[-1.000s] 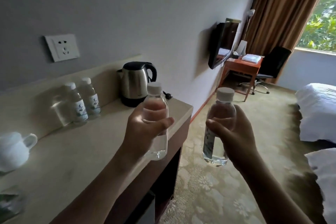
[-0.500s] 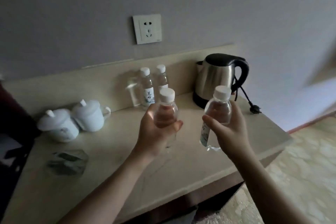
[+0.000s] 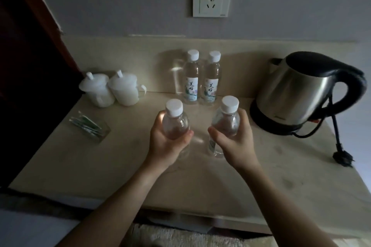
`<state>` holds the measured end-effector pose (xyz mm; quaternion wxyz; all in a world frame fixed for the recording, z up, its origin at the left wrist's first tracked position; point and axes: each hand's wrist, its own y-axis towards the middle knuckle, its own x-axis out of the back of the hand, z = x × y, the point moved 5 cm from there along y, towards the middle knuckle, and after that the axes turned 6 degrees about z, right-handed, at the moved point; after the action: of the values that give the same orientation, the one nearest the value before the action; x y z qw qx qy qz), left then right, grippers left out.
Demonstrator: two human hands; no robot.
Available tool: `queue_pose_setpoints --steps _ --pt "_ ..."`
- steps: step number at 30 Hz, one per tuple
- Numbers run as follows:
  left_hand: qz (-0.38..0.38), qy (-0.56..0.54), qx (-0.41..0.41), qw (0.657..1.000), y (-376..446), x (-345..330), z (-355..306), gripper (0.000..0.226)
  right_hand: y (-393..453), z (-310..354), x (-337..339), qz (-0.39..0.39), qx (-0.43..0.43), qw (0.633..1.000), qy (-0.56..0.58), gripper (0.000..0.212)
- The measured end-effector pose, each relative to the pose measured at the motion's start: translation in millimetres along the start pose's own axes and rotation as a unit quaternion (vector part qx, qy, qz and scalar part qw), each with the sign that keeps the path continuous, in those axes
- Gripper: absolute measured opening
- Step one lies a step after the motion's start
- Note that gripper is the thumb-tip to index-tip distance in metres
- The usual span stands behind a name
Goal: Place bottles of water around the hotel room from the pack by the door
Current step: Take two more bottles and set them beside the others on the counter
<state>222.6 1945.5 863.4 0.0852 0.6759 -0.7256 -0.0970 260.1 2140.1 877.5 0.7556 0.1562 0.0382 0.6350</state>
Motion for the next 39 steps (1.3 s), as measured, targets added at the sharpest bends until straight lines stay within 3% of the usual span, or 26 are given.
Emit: queue_pose_setpoints --steps 5,9,14,19,22,26,29,35,39 --pt "0.002 -0.005 0.014 1.0 -1.7 0.0 11.6 0.05 -8.9 -25.1 1.7 0.018 -0.042 0.999 -0.023 0.055" --pt "0.026 0.024 0.049 0.998 -8.6 -2.0 17.3 0.065 -16.0 -34.3 2.3 0.031 -0.065 0.996 -0.049 0.057" --pt "0.013 0.251 0.09 0.964 -22.0 12.1 31.7 0.087 -31.5 -29.3 3.5 -0.019 -0.071 0.98 -0.185 0.052" --pt "0.106 0.188 0.129 0.968 -12.7 26.1 35.2 0.057 -35.9 -27.6 9.6 -0.067 -0.096 0.969 -0.218 0.045" --pt "0.153 0.147 0.149 0.966 -10.7 37.0 41.0 0.054 -37.9 -33.6 10.8 -0.071 -0.124 0.972 -0.189 0.056" --pt "0.098 0.2 0.099 0.97 -13.9 33.5 38.1 0.066 -38.8 -32.2 5.3 -0.08 -0.122 0.971 -0.19 0.07" --pt "0.045 0.242 0.074 0.966 -16.6 32.3 33.6 0.065 -38.4 -28.3 5.5 -0.101 -0.128 0.957 -0.24 0.066" --pt "0.083 0.167 0.099 0.978 -9.3 48.5 43.9 0.053 -41.2 -34.5 18.1 -0.101 -0.174 0.958 -0.207 0.055" --pt "0.118 0.149 0.101 0.976 15.4 51.8 43.8 0.052 -27.9 -42.8 25.6 -0.093 -0.152 0.957 -0.229 0.052"
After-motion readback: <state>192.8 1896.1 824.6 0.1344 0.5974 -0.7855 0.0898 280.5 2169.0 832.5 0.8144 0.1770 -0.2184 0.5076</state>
